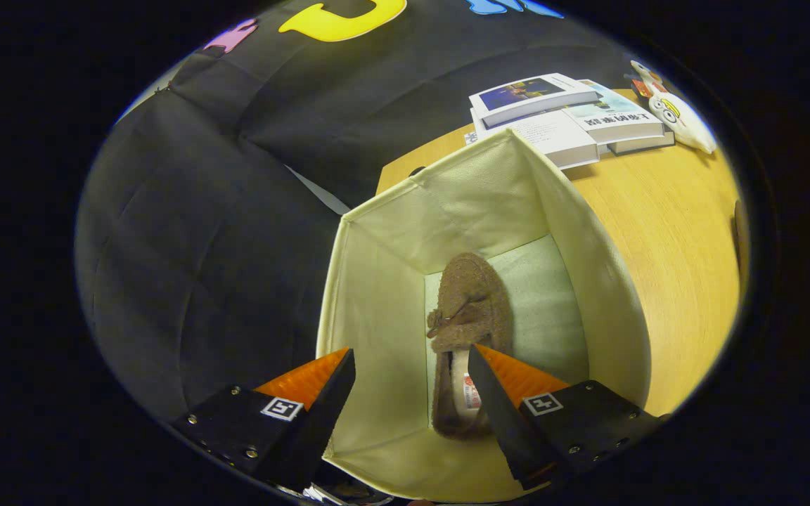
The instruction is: Open the storage box then place both shoes into the box .Put the left shoe in first, then the right shoe, with the right side of both shoes facing outward in a uniform manner.
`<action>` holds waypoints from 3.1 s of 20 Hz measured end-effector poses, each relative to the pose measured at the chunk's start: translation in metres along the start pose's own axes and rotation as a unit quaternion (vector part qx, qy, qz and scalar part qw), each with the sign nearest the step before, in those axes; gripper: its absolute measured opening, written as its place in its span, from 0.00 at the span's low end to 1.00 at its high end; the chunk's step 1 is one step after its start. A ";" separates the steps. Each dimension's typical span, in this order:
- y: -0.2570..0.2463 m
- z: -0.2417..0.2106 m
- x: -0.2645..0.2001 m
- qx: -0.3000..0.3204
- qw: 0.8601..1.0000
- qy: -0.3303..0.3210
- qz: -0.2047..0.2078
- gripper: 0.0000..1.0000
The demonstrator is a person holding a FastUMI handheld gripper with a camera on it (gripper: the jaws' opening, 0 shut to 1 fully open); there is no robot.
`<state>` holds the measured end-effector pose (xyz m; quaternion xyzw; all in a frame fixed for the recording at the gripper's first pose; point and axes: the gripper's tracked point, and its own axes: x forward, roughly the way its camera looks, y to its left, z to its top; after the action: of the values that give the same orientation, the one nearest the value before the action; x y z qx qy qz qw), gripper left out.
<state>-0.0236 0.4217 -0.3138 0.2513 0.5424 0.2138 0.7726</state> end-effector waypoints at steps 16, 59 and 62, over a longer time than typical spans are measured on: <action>-0.095 0.088 -0.165 -0.120 0.984 -0.121 -0.048 0.98; -0.437 0.017 -0.225 -0.084 0.964 0.015 -0.253 0.43; -0.437 0.014 -0.223 -0.043 0.968 0.027 -0.247 0.36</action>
<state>-0.0563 -0.0568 -0.4175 0.0701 0.5986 0.0456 0.7967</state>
